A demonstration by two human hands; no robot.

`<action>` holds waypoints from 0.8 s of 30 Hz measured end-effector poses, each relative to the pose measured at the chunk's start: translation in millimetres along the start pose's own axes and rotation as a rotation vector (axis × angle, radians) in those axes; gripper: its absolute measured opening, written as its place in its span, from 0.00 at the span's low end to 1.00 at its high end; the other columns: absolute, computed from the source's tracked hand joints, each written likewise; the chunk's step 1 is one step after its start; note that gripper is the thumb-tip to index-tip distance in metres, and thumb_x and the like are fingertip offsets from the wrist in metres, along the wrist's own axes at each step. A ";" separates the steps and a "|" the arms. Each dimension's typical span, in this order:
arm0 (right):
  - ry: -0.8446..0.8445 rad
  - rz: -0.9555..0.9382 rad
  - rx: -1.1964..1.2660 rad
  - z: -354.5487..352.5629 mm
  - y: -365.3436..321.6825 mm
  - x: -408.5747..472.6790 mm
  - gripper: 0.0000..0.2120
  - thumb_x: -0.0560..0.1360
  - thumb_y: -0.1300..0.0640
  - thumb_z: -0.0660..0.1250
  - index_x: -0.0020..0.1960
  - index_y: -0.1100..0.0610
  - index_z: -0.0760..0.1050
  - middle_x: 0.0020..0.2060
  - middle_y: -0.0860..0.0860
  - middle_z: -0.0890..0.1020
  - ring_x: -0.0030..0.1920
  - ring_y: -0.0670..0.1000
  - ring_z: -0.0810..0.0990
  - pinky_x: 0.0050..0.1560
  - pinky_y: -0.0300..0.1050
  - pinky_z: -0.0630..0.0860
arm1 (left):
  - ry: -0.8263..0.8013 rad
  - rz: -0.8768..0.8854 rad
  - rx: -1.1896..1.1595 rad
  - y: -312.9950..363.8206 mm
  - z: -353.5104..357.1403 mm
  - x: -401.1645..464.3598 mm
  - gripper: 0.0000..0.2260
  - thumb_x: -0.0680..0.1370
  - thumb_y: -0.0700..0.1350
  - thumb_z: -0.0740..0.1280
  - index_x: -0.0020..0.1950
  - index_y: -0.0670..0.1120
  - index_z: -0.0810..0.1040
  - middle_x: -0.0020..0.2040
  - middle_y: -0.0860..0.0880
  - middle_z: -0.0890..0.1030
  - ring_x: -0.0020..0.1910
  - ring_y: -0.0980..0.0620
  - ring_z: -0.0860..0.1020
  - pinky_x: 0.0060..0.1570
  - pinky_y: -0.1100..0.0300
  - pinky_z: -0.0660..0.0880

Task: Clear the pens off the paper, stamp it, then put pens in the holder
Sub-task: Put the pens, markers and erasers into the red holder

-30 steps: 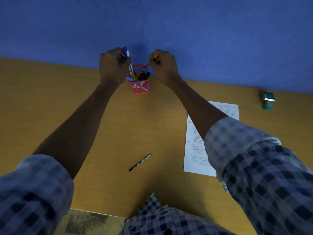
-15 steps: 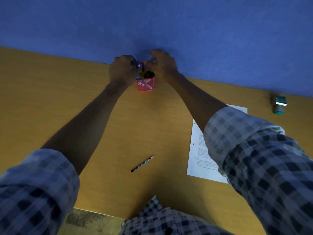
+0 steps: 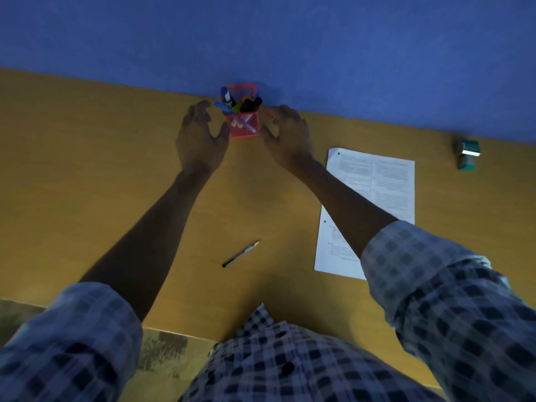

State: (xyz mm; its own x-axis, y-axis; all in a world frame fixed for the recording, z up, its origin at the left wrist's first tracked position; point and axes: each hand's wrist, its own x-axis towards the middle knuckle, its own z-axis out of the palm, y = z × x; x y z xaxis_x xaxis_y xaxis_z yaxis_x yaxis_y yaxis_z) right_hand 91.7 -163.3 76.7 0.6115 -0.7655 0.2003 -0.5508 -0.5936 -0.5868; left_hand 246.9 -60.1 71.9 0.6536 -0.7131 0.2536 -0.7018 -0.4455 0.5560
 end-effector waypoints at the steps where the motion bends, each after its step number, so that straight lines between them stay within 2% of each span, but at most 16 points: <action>1: -0.021 0.000 0.003 3.0 0.2 -9.3 0.15 0.75 0.54 0.64 0.59 0.58 0.77 0.52 0.56 0.81 0.55 0.59 0.78 0.54 0.53 0.74 | -0.011 -0.004 0.010 -3.4 1.6 -10.2 0.22 0.75 0.53 0.66 0.66 0.45 0.73 0.54 0.45 0.78 0.52 0.45 0.78 0.44 0.52 0.73; 5: -0.181 -0.005 -0.002 15.4 2.3 -41.5 0.14 0.75 0.55 0.65 0.60 0.57 0.77 0.55 0.55 0.80 0.56 0.56 0.78 0.57 0.51 0.73 | -0.091 -0.027 0.036 -18.9 7.4 -48.8 0.20 0.75 0.50 0.67 0.65 0.45 0.74 0.57 0.46 0.78 0.56 0.46 0.77 0.49 0.52 0.73; 10: -0.366 -0.051 -0.031 22.7 1.6 -79.7 0.15 0.76 0.54 0.65 0.61 0.55 0.78 0.58 0.52 0.80 0.59 0.53 0.77 0.61 0.49 0.71 | -0.240 -0.017 0.058 -30.6 11.6 -83.2 0.19 0.74 0.46 0.69 0.65 0.43 0.76 0.62 0.44 0.77 0.61 0.42 0.75 0.57 0.50 0.73; 15: -0.543 -0.071 -0.025 26.6 0.1 -112.7 0.12 0.74 0.56 0.66 0.57 0.53 0.80 0.56 0.52 0.80 0.59 0.54 0.77 0.62 0.51 0.71 | -0.306 -0.020 0.053 -31.3 14.9 -112.6 0.16 0.73 0.44 0.70 0.60 0.43 0.79 0.61 0.45 0.78 0.62 0.42 0.75 0.58 0.51 0.73; 21: -0.593 -0.051 0.065 32.6 8.1 -143.5 0.10 0.74 0.56 0.67 0.54 0.51 0.81 0.55 0.48 0.80 0.61 0.50 0.76 0.63 0.47 0.69 | -0.318 0.007 0.055 -30.3 16.3 -135.9 0.17 0.72 0.42 0.71 0.61 0.41 0.78 0.63 0.45 0.78 0.62 0.42 0.75 0.57 0.50 0.74; 24: -0.632 -0.079 0.044 33.5 10.4 -152.3 0.11 0.73 0.54 0.69 0.55 0.51 0.81 0.58 0.48 0.78 0.63 0.50 0.74 0.64 0.47 0.68 | -0.339 0.028 0.069 -33.1 15.7 -142.4 0.18 0.72 0.41 0.71 0.61 0.40 0.78 0.64 0.44 0.77 0.63 0.40 0.74 0.58 0.47 0.74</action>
State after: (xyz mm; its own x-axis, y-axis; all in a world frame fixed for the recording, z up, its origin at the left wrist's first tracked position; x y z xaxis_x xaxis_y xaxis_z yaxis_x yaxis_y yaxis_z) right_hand 11.9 -44.6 13.8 0.8739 -0.4171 -0.2495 -0.4746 -0.6213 -0.6235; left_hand 172.6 47.7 5.0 0.5105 -0.8598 -0.0155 -0.7432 -0.4502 0.4949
